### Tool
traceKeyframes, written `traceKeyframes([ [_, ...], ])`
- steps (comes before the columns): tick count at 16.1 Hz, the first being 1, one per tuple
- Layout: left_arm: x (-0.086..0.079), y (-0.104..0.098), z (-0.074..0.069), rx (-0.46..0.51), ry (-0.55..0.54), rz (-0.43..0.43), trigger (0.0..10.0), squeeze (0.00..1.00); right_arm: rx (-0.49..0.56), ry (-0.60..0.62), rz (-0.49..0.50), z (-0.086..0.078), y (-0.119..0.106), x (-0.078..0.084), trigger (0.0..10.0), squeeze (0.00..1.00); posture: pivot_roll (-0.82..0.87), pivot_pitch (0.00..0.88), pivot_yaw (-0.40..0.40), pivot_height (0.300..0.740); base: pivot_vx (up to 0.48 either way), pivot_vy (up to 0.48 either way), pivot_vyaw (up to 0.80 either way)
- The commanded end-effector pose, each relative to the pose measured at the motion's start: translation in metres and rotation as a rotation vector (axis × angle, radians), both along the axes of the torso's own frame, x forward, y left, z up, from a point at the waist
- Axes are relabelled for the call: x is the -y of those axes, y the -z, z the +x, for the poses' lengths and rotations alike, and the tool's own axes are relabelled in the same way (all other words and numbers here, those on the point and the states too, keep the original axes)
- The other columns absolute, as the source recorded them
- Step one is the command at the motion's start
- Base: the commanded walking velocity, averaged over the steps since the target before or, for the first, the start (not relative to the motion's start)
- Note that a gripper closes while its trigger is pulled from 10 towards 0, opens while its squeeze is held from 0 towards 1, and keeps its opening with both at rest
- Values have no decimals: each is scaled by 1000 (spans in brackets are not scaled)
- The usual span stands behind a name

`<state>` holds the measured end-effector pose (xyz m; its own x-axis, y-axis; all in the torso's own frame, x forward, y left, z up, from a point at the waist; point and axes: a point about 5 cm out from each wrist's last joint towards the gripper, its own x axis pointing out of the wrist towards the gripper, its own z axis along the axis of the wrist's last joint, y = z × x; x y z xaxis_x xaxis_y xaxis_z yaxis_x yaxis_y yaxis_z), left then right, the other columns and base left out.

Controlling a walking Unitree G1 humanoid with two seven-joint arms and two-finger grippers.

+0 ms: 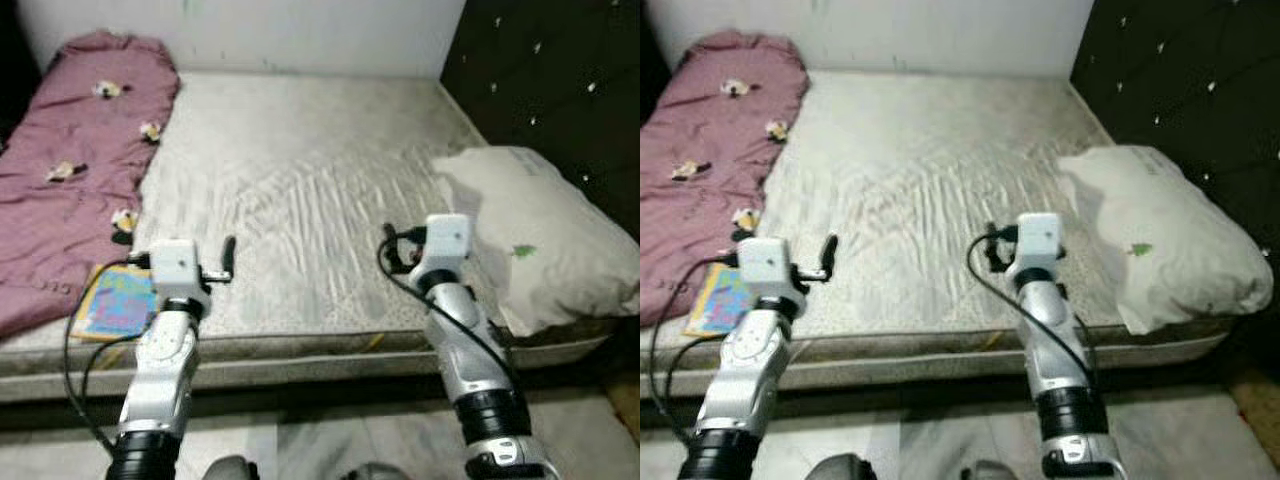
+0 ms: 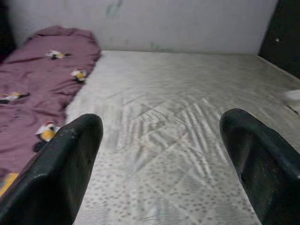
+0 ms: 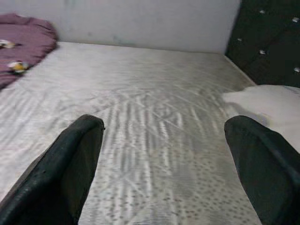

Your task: Clean up the room

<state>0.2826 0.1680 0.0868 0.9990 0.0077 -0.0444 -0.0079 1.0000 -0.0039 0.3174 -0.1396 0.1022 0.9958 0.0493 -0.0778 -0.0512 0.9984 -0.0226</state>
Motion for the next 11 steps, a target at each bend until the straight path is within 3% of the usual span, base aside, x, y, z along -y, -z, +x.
traceKeyframes([
  [1,8,-6,2,28,39,-15,10000,0,18,21,-14,2,-5,7,10000,0,-40,0,-33,740,281,0,0],
  [11,9,-6,2,32,49,-22,10000,0,13,9,-38,-1,0,9,10000,0,-39,0,-32,740,289,0,0],
])
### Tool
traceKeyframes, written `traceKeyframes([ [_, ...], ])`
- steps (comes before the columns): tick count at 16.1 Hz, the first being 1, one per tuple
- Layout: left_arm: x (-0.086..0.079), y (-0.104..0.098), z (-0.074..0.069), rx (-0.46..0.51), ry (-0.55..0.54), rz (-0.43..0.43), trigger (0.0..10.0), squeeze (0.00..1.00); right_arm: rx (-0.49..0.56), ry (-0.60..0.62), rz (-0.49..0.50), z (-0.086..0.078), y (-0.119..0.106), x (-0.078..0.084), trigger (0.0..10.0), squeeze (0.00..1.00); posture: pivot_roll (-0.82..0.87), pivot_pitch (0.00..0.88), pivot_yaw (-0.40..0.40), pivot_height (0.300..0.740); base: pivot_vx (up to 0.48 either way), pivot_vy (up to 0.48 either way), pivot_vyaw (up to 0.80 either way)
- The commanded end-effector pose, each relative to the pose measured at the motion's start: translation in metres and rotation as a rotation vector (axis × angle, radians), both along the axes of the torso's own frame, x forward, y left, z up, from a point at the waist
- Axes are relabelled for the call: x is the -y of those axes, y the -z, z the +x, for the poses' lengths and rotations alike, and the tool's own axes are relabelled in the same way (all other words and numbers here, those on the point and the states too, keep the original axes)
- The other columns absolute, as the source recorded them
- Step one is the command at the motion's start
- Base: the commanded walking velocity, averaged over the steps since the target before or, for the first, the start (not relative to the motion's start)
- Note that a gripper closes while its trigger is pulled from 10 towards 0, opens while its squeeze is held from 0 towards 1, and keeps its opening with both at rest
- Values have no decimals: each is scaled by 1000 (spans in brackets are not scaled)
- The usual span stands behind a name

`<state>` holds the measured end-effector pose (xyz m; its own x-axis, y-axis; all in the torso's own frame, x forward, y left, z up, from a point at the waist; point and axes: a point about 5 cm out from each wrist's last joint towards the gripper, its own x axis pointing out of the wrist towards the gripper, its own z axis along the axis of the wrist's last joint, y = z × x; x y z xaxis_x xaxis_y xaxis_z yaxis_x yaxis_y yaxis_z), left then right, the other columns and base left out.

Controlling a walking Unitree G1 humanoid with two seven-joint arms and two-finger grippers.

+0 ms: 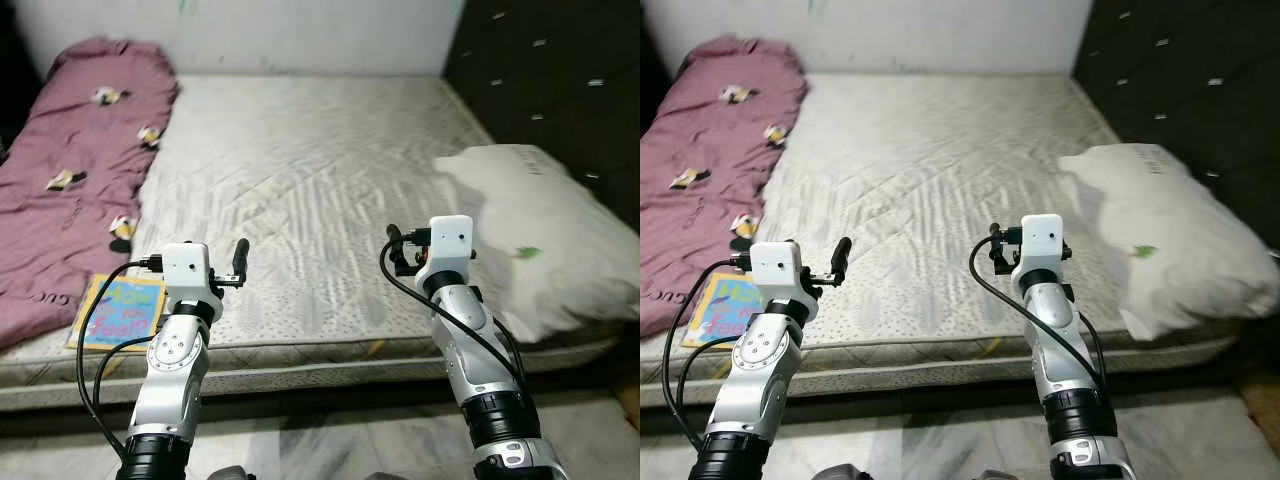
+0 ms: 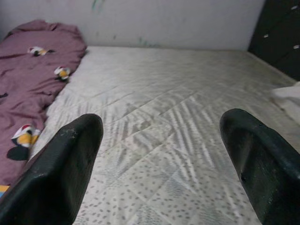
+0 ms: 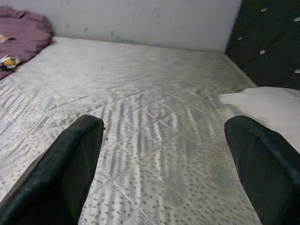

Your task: Clean up the room

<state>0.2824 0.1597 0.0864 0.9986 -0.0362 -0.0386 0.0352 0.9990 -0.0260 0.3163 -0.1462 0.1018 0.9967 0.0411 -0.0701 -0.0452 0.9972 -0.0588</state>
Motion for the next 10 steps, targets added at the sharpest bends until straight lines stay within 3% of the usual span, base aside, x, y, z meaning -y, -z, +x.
traceKeyframes([
  [1,1,-6,2,27,6,0,10000,0,3,5,-3,0,0,2,10000,0,-39,0,-32,740,289,0,0],
  [6,2,-7,2,28,14,2,10000,0,7,12,1,1,-1,3,10000,0,-37,0,-33,740,288,0,0],
  [10,-7,-2,-4,12,-27,15,10000,0,30,21,11,-5,-2,10,10000,0,-31,0,-35,740,0,0,0],
])
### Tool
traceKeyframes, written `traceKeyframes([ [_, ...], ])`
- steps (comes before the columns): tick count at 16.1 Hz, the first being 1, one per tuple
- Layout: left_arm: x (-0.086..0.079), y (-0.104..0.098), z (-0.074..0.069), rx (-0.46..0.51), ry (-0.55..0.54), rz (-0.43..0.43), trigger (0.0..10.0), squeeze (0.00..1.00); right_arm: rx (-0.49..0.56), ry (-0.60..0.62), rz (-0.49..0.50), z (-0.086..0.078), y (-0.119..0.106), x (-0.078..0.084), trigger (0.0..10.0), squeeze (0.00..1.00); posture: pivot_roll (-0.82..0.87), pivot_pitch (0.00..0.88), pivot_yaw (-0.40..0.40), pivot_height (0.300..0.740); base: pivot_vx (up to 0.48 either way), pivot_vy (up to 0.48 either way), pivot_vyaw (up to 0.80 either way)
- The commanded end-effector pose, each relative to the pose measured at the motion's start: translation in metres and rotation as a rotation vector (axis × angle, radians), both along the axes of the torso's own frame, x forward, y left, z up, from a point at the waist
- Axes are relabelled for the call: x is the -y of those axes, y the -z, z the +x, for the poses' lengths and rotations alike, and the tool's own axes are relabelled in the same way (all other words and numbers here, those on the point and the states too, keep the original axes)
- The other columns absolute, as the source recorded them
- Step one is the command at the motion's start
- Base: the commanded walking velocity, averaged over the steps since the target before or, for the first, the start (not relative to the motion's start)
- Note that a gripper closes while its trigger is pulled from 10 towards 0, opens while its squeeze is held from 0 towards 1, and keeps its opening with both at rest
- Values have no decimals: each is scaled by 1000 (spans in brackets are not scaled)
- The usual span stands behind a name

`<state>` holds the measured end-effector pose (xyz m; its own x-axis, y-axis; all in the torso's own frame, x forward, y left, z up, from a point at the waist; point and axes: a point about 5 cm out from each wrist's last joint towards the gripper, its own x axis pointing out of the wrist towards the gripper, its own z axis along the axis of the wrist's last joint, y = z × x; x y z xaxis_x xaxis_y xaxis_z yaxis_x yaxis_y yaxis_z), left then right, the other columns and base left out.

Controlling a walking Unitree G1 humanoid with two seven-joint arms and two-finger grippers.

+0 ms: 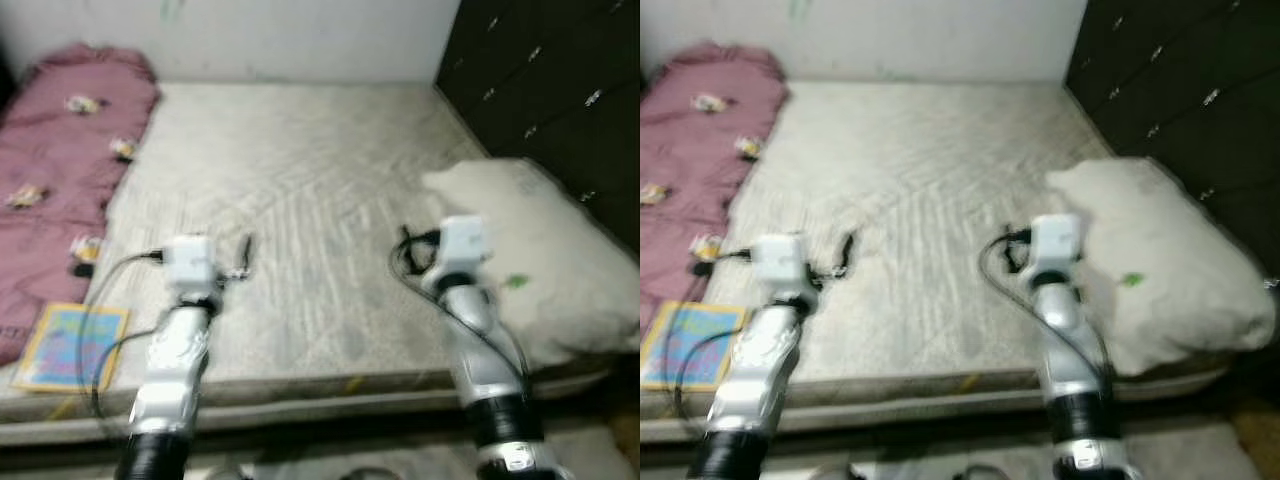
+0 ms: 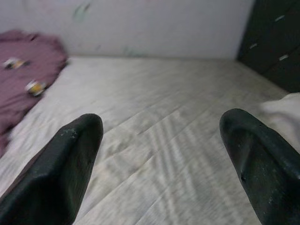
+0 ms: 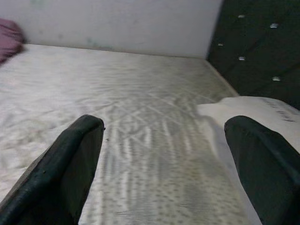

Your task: Clean up the room

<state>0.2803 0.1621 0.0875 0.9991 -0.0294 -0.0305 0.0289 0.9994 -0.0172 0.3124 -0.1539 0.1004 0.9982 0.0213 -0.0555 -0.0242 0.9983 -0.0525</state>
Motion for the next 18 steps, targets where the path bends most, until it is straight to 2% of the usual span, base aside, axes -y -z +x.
traceKeyframes([
  [1,-8,0,-6,3,-24,16,10000,0,29,-5,-3,-5,-3,5,10000,0,-30,0,-35,740,0,0,0],
  [5,-17,6,-18,-27,-47,32,10000,0,9,0,-21,-19,5,17,10000,0,-23,0,-32,740,0,0,0],
  [7,-21,6,-21,-34,-64,23,10000,0,-8,26,-15,-21,8,23,10000,0,-20,0,-32,740,0,0,-234],
  [10,-23,12,-29,-51,-55,34,10000,0,-26,54,12,-19,10,24,10000,0,-21,0,-27,740,0,381,-331],
  [18,-22,8,-24,-47,-43,27,10000,0,-36,60,8,-17,9,24,10000,0,-23,0,-27,740,0,470,0],
])
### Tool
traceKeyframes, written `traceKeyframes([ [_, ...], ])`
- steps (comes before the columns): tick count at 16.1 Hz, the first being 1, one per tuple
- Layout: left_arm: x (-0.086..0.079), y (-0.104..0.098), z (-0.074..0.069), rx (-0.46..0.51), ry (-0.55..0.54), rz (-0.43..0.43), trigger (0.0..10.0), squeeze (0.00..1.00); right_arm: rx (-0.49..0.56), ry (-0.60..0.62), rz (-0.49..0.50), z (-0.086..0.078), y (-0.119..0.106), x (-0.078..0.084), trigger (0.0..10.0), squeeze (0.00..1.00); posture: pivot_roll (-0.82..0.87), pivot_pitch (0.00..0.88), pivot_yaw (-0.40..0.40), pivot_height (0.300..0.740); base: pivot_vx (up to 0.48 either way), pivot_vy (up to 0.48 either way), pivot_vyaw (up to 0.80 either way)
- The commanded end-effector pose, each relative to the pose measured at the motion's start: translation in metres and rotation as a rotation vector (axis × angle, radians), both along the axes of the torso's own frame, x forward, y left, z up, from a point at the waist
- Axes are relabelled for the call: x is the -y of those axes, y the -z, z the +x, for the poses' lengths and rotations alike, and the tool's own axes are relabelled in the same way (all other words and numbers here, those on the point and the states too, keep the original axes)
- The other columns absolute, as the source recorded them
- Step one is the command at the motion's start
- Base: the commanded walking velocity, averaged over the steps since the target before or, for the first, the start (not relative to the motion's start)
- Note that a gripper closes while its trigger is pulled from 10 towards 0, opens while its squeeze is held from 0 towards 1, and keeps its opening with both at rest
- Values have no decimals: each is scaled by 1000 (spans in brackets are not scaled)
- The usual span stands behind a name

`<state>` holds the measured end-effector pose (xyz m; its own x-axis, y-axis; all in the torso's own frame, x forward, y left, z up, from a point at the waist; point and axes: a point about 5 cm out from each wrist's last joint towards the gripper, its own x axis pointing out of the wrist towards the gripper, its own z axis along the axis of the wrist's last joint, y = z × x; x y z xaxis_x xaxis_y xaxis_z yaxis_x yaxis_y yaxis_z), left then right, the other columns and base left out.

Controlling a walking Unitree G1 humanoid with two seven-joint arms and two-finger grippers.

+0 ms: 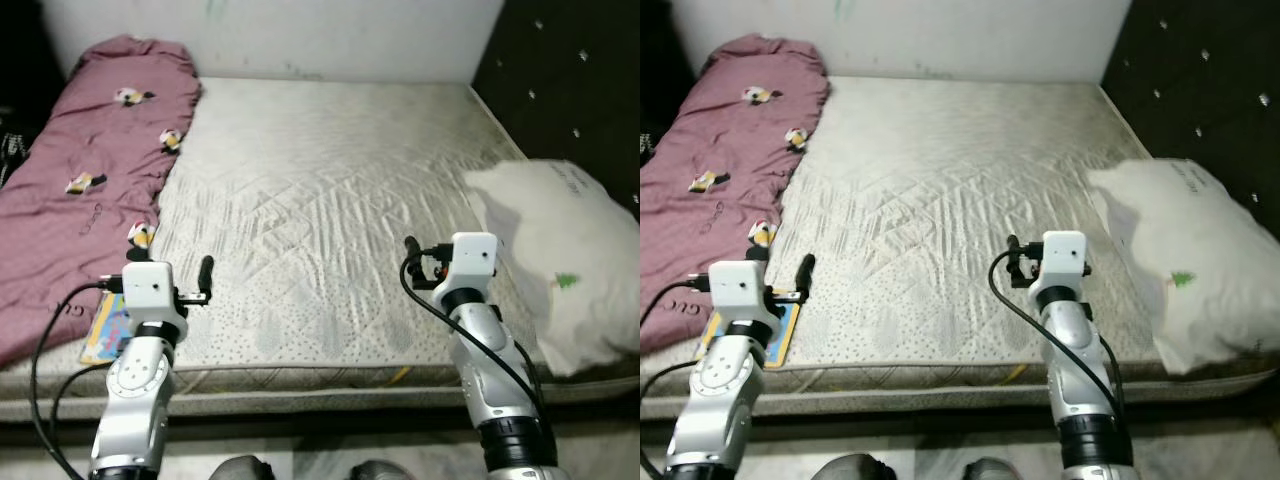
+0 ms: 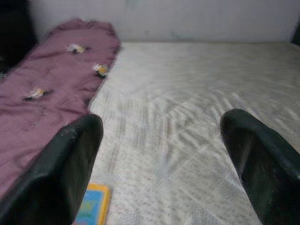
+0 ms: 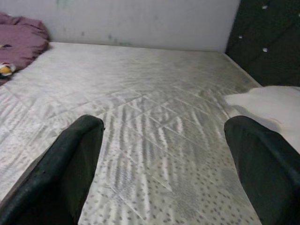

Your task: Clean up the room

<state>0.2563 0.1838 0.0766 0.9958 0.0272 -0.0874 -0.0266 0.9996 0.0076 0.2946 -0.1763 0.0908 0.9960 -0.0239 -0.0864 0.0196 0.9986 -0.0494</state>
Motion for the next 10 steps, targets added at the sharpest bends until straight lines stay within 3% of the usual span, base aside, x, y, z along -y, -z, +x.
traceKeyframes([
  [1,0,-3,0,9,13,2,10000,0,-6,14,4,0,0,1,10000,0,-23,0,-28,740,0,469,0],
  [10,2,-3,1,2,20,-1,10000,0,-32,7,-2,1,2,0,10000,0,-22,0,-32,740,0,467,0],
])
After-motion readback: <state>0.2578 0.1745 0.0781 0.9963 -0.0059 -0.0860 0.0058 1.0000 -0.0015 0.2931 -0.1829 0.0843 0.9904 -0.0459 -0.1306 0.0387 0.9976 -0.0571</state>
